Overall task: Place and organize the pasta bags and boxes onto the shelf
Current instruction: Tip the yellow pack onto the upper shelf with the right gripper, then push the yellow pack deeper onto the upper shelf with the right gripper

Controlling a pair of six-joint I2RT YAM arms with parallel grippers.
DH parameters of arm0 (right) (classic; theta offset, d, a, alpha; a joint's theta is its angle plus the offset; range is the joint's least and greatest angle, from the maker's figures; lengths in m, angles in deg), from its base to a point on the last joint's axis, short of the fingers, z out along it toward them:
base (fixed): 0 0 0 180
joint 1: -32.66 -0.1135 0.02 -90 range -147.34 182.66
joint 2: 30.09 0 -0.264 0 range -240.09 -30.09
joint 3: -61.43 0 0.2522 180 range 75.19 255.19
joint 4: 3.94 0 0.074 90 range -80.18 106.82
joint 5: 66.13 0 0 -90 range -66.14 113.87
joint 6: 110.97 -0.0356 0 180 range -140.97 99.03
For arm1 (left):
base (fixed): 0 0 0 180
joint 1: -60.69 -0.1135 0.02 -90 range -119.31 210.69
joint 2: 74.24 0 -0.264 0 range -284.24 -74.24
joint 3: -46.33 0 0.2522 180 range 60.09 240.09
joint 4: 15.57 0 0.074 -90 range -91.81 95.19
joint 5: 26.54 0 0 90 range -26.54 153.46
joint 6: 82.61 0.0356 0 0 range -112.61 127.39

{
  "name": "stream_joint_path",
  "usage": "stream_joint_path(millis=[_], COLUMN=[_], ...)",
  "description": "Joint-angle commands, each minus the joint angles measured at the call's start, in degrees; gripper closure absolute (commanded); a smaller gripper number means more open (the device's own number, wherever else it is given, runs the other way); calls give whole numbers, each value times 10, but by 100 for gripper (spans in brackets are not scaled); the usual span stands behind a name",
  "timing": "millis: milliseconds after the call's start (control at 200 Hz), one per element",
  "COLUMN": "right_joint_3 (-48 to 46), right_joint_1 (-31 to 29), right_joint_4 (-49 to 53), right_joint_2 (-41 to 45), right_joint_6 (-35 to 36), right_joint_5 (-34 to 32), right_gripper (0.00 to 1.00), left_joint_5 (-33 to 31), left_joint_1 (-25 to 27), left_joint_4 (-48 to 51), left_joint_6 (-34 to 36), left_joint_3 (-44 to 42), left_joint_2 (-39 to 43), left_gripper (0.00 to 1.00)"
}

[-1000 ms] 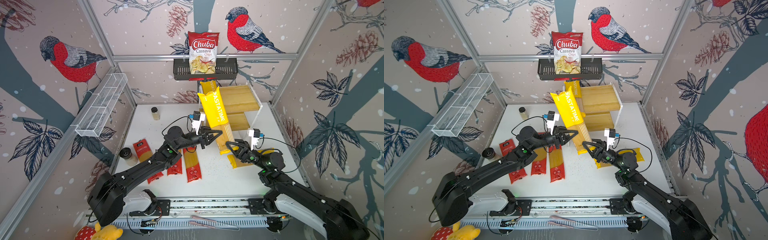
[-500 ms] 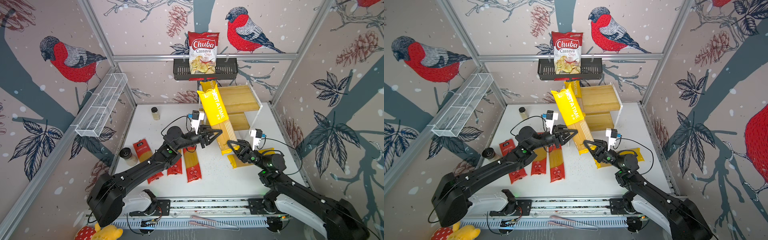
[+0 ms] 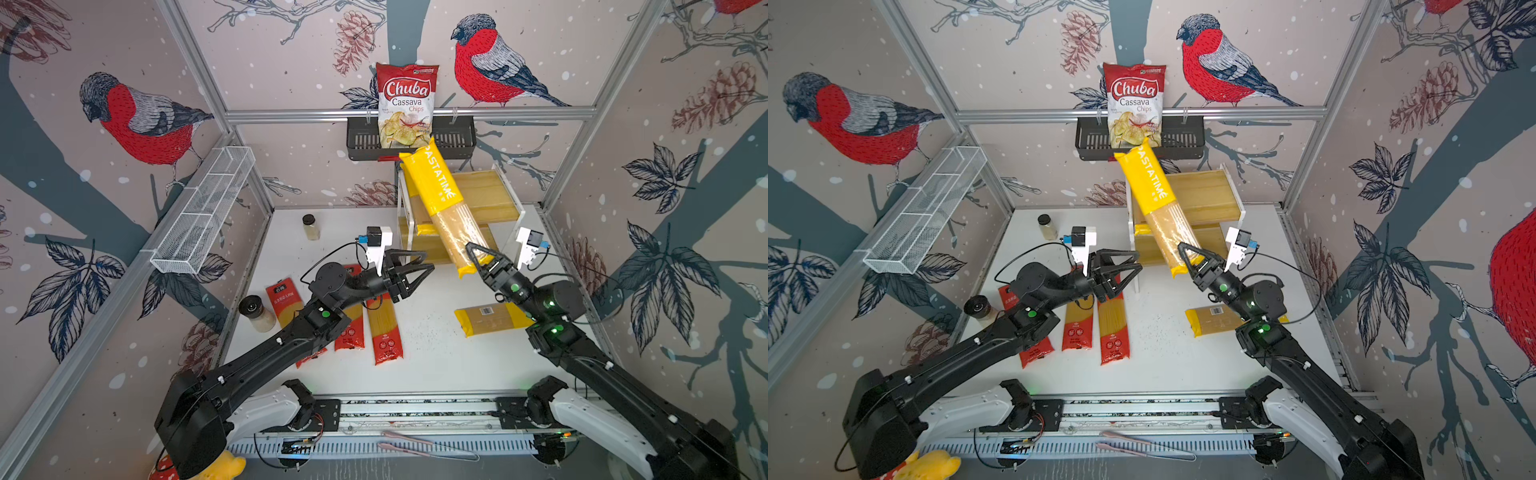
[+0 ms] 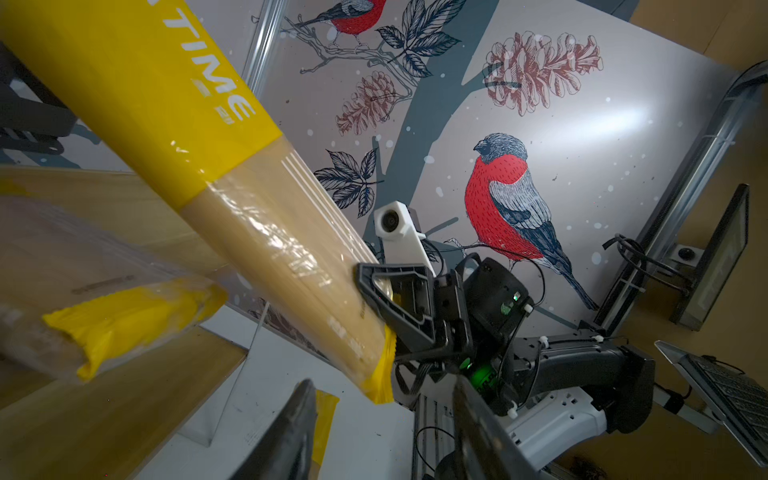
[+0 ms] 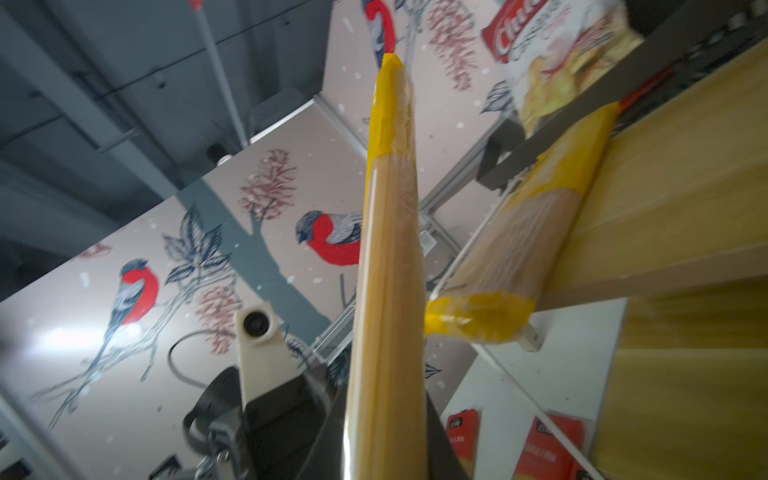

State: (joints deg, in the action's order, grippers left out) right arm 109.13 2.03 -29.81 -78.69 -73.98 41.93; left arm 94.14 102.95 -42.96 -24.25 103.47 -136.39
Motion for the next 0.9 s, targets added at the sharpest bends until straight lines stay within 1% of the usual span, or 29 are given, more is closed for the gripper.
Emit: stream_joint_path(millis=[0,70,170,250,360,420,535,585,625,705,750,826,856,896], right_joint_3=[32,42,69,84,108,127,153,160,163,168,170,161,156,146], right_joint_1=[15,23,36,43,45,45,43,38,32,23,22,22,23,24], right_joint_4=[34,37,64,85,110,125,125,120,115,111,115,117,122,128], right_joint_2=[-3,-10,-29,-46,-70,-87,-122,-135,-143,-154,-157,-153,-150,-140], right_joint_6=[-45,-70,-104,-145,-185,-195,-224,-235,-241,-237,-236,-233,-233,-232], right_joint_5=[-79,-104,-120,-134,-150,-146,-110,-105,-108,-116,-114,-108,-108,-110], right_gripper=[100,100,100,100,100,99,97,93,87,78,68,57,54,53], left_joint_5=[-28,-35,-42,-49,-53,-54,-55,-56,-56,-56,-54,-54,-53,-54], left_joint_1=[-2,-2,-2,-2,-2,-2,-2,-2,-2,-2,-2,-2,-2,-2], left_joint_4=[12,13,13,9,-7,-16,-22,-22,-23,-26,-28,-28,-28,-29], left_joint_6=[21,19,14,7,-11,-17,-21,-21,-21,-21,-22,-22,-21,-21], left_joint_3=[-22,-37,-56,-73,-97,-106,-113,-114,-115,-115,-115,-116,-116,-118], left_joint_2=[17,26,37,42,45,45,43,43,42,39,38,36,34,34], left_gripper=[48,48,47,48,47,47,48,47,47,47,47,47,47,47])
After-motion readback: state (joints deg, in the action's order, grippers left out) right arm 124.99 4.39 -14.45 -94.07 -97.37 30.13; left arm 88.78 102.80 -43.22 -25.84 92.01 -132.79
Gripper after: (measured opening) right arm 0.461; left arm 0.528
